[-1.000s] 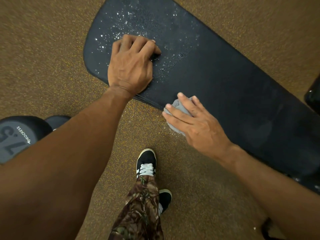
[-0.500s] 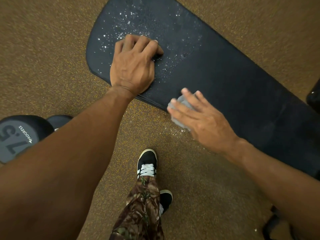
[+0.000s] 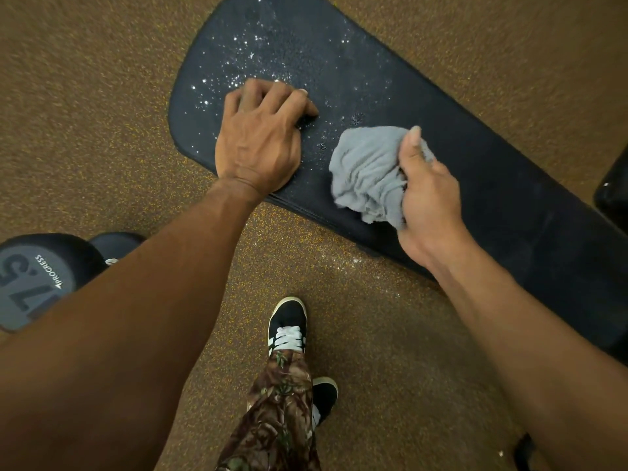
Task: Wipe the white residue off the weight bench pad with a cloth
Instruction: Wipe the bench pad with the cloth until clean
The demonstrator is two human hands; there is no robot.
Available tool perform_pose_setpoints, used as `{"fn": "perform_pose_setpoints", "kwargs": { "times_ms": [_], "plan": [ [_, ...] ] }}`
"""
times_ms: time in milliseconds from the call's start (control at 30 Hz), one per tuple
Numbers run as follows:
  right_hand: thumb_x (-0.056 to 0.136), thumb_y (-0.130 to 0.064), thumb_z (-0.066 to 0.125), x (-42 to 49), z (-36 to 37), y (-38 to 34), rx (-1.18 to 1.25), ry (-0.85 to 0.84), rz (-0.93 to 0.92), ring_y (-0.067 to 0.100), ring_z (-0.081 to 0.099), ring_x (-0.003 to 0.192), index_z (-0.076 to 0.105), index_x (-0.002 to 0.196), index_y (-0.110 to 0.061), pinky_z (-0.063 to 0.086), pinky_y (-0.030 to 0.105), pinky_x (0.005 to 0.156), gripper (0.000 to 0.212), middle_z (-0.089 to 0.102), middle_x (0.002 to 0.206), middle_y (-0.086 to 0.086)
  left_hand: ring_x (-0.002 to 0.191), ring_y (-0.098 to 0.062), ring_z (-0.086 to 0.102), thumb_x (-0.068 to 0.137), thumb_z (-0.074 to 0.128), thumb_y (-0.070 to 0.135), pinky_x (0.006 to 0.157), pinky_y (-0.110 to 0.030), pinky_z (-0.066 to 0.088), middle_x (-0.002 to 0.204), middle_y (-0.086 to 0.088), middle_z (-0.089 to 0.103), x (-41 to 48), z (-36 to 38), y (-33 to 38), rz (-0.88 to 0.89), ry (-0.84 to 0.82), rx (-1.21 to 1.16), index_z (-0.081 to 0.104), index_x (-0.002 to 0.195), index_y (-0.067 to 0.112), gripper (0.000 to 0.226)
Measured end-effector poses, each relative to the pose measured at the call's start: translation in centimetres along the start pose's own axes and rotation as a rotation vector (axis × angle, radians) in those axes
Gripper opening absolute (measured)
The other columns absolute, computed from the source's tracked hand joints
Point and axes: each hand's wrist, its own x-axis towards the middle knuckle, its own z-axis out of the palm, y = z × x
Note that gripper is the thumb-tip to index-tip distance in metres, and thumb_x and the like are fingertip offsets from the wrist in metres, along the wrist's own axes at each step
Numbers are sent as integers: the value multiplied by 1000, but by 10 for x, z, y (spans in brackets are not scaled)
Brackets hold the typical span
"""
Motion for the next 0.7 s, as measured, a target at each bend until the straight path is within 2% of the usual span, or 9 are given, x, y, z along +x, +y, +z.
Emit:
{"fn": "perform_pose_setpoints", "kwargs": {
  "times_ms": [67, 167, 267, 400, 500, 533, 600, 667, 700],
  "plan": [
    [105, -34, 48, 1, 1, -5, 100, 21, 101, 20, 72, 106, 66, 114, -4, 56, 43, 98, 37, 76, 109, 7, 113, -29, 52, 91, 41, 18, 95, -44, 38, 122, 4, 65, 0, 0, 0, -1, -8, -1, 64, 116, 25, 34],
    [105, -32, 49, 1, 5, -8, 69, -48, 115, 18, 73, 101, 68, 108, -7, 58, 40, 94, 31, 78, 101, 3, 114, -28, 52, 92, 42, 19, 95, -44, 38, 123, 5, 64, 2, 1, 0, -3, -35, 1, 64, 117, 25, 33],
    [106, -30, 47, 1, 7, -7, 55, -143, 161, 20, 73, 102, 65, 117, -5, 58, 39, 93, 33, 77, 106, 6, 114, -27, 52, 90, 41, 19, 96, -43, 37, 123, 7, 66, 2, -1, -1, -16, -50, -40, 67, 115, 26, 37],
    [105, -29, 49, 0, 7, 1, -105, -214, 191, 18, 73, 102, 65, 118, -8, 59, 33, 86, 29, 76, 109, 6, 104, -18, 57, 88, 40, 8, 92, -41, 46, 108, 8, 69, 1, -18, 9, -154, 57, -415, 70, 114, 19, 41],
    [104, -28, 52, 0, 12, 3, -113, -236, 190, 20, 73, 99, 64, 117, -9, 59, 34, 83, 26, 76, 105, 7, 99, -11, 65, 100, 49, 16, 90, -39, 55, 110, 8, 69, -9, -39, 27, -364, 76, -777, 65, 117, 16, 24],
    [103, -26, 52, 0, 14, 2, -93, -252, 197, 21, 74, 97, 63, 118, -8, 59, 35, 82, 26, 75, 104, 7, 101, -13, 67, 101, 54, 25, 91, -42, 57, 113, 6, 69, -12, -48, 31, -437, 5, -887, 63, 120, 19, 22],
    [102, -23, 54, 1, 20, -2, -101, -296, 184, 20, 73, 92, 63, 116, -9, 60, 35, 81, 21, 74, 99, 6, 103, -11, 69, 95, 65, 45, 88, -37, 59, 119, 6, 67, -18, -61, 33, -563, -275, -1060, 59, 128, 25, 39],
    [100, -21, 58, 4, 24, -7, -139, -319, 169, 19, 73, 88, 64, 111, -11, 60, 35, 79, 16, 74, 95, 6, 99, -10, 72, 85, 72, 43, 80, -29, 60, 119, 4, 68, -24, -68, 31, -608, -512, -1143, 60, 128, 23, 49],
    [99, -21, 60, 6, 26, -9, -176, -324, 162, 20, 73, 87, 65, 110, -13, 61, 36, 78, 14, 74, 94, 6, 97, -14, 73, 84, 75, 34, 76, -28, 60, 118, 2, 69, -25, -69, 29, -613, -542, -1169, 61, 125, 21, 46]
  ]
}}
